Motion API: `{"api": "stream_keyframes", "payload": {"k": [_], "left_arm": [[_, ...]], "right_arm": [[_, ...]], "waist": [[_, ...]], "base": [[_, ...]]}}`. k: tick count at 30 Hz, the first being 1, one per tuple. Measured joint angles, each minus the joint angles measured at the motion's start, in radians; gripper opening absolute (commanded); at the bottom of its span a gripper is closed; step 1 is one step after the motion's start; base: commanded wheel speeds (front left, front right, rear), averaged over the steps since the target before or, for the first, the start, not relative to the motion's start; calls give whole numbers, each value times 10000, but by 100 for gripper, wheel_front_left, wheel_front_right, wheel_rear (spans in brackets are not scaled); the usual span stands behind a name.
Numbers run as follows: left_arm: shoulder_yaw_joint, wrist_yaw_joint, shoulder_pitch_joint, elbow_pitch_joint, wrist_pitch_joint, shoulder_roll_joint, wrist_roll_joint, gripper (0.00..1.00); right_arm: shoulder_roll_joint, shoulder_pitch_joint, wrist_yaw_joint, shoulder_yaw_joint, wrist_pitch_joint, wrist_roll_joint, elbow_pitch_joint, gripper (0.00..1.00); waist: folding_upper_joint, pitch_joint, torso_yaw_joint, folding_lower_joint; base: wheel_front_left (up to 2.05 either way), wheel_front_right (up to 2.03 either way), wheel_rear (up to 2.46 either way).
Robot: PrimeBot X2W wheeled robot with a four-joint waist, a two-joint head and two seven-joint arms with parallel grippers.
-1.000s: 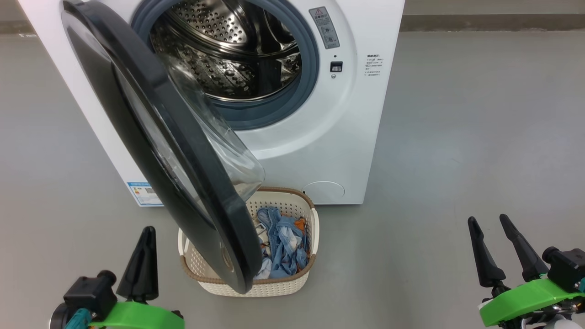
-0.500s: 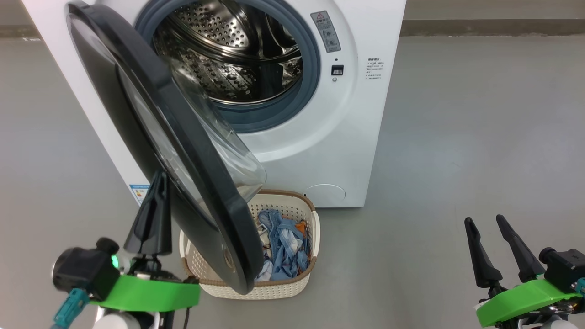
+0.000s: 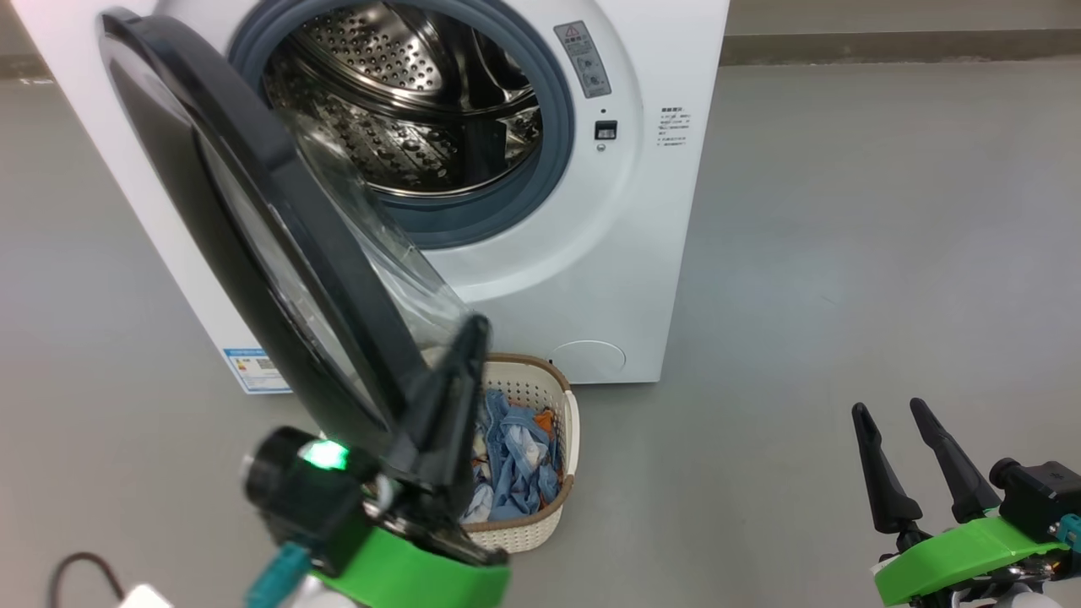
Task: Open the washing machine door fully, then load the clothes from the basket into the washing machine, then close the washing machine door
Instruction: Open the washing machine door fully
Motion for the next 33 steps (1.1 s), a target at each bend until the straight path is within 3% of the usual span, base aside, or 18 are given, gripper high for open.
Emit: {"api": "stream_keyframes", "payload": {"k": [5, 12, 21, 33], "left_arm": [[-869, 8, 267, 1164, 42, 17, -516, 0], [-1068, 82, 80, 2803, -146, 31, -1149, 0], [-830, 355, -454, 4023, -221, 25, -1806, 0], [-364, 447, -463, 4506, -222, -138, -2272, 0]], "right_arm": [[8, -1, 0, 19, 0, 2, 12, 100], [50, -13, 0, 151, 0, 4, 42, 100], [63, -15, 0, 192, 0, 10, 104, 100], [65, -17, 0, 199, 0, 73, 199, 100]], "waist": [[0, 88, -133, -1], [0, 181, -273, 0], [0, 232, -409, 0], [-1, 233, -220, -1]], "base": [[0, 0, 0], [0, 0, 0], [0, 0, 0], [0, 0, 0]]}}
